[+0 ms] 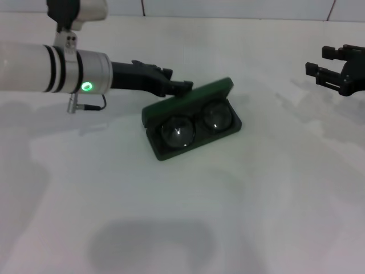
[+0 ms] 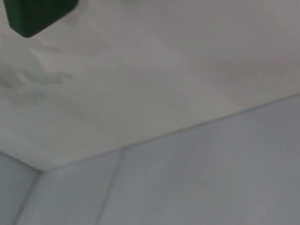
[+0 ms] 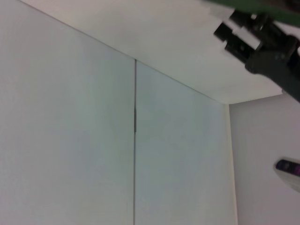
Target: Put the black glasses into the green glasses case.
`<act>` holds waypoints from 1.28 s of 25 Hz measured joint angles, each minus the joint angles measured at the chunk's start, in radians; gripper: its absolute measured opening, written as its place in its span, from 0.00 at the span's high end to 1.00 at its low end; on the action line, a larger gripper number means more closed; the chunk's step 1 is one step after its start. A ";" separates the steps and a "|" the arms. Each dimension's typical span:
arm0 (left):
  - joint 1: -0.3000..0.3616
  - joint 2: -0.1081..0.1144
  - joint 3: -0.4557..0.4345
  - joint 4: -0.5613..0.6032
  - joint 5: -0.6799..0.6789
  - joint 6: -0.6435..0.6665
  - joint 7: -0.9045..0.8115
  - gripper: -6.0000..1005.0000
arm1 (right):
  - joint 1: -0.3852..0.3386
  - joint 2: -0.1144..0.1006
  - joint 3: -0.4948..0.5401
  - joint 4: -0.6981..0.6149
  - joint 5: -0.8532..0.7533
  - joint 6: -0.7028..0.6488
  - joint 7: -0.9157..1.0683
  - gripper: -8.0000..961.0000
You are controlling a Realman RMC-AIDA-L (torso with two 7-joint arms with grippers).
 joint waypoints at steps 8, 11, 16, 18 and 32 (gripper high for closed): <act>0.019 -0.007 0.001 0.082 0.069 -0.007 0.117 0.25 | 0.010 0.000 -0.001 0.006 -0.001 0.000 -0.001 0.41; 0.035 -0.008 0.000 0.097 0.054 -0.006 0.161 0.25 | 0.010 0.000 -0.002 0.006 -0.001 0.000 -0.001 0.40; 0.071 -0.003 0.000 0.100 -0.084 0.092 0.266 0.24 | 0.011 0.000 -0.003 0.006 -0.002 -0.096 -0.026 0.40; 0.109 0.009 0.000 0.096 -0.172 0.226 0.343 0.24 | 0.020 -0.001 -0.005 0.015 -0.003 -0.227 -0.057 0.40; 0.412 0.047 0.000 0.105 -0.247 0.766 0.707 0.14 | 0.151 0.010 -0.073 0.347 0.073 -0.456 -0.356 0.15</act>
